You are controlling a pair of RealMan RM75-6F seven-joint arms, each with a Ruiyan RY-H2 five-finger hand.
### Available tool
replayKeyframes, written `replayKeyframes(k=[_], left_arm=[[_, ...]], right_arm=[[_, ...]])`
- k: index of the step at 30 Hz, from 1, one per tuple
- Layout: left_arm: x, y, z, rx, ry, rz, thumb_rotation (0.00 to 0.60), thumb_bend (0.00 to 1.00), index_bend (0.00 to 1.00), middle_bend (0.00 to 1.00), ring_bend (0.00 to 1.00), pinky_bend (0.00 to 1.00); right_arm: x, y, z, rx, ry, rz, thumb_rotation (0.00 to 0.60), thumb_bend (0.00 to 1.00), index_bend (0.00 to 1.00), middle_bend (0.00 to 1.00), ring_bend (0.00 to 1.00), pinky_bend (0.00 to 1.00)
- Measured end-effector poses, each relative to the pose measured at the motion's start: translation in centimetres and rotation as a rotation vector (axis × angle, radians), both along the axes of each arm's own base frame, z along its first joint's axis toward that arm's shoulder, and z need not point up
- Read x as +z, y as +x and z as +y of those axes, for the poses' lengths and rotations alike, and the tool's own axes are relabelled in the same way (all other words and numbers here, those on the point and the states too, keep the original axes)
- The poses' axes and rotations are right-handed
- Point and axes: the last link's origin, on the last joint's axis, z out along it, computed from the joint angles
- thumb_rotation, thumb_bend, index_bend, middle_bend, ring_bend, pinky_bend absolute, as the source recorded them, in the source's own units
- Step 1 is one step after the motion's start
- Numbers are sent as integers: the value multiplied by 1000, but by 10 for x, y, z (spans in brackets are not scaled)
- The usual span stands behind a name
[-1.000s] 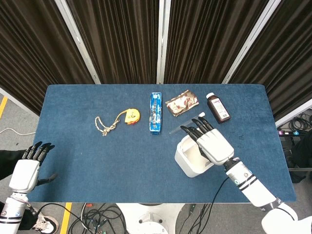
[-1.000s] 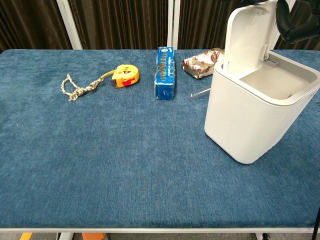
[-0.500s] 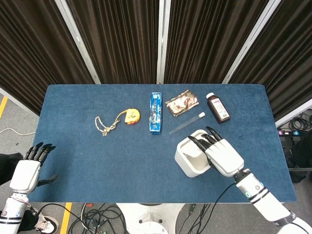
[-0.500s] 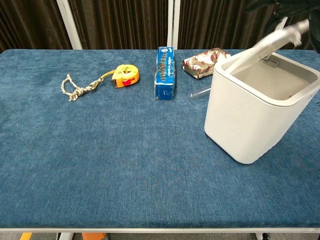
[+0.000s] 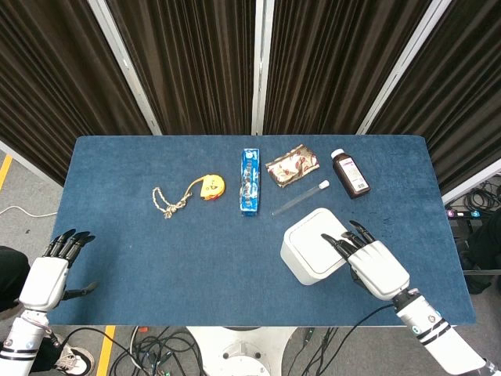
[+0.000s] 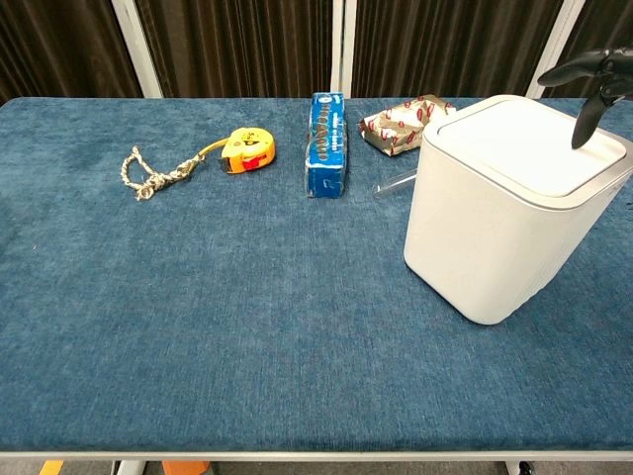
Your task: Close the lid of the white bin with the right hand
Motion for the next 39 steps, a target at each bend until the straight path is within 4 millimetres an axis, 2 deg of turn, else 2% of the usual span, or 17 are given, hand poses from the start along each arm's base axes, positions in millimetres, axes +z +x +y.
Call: replayKeyframes(k=[10,14,16,18,19,21,22,23,26,28,32,33,36,39], left_arm=[[0,-2,-1,8,2,7,600,0,185,142,61,141],[1,-3,-1,8,6,8,600,0,185,141,60,141],[1,-4,-1,10,10,8,600,0,185,141,60,141],[1,-5,-1,11,11,12,600,0,185,141,60,141],[1,-5,-1,11,11,14,600,0,185,141,61,141],[0,-5,-1,9,11,18,600,0,185,141,61,141],[0,-5,-1,9,12,18,600,0,185,141,61,141],[0,-5,-1,9,13,17,600,0,185,141,60,141],[2,-4,-1,9,17,15,600,0,185,142,60,141],[3,-2,-1,5,20,16,600,0,185,142,60,141],[3,-2,0,2,19,30,600,0,185,142,60,141],[3,-2,0,1,21,35,600,0,185,142,61,141],[3,-1,-1,-5,38,33,600,0,185,141,60,141],[3,-2,-1,-7,54,41,600,0,185,142,60,140]], right_arm=[[-16,-11,0,-34,48,19,600,1000,0,280,183,0],[-13,-10,0,-28,28,0,600,1000,0,244,162,0],[-7,-8,-1,-16,-8,-27,600,975,0,195,111,0],[2,-7,-2,-4,-65,-66,600,866,0,121,27,0],[7,-8,-3,1,-96,-85,600,817,0,98,12,0],[20,-13,-5,6,-182,-129,600,629,0,31,0,0],[26,-17,-5,5,-222,-144,600,577,0,17,0,0],[32,-23,-5,1,-263,-155,600,519,0,4,0,0],[49,-55,1,-48,-379,-143,600,471,0,0,0,0],[56,-83,8,-123,-425,-97,600,429,0,0,0,0],[59,-136,25,-311,-470,-18,600,78,0,0,0,0],[59,-150,31,-362,-478,-4,600,23,0,0,0,0],[55,-172,40,-426,-490,10,600,0,0,0,0,0],[50,-178,41,-412,-512,7,600,0,0,0,0,0]])
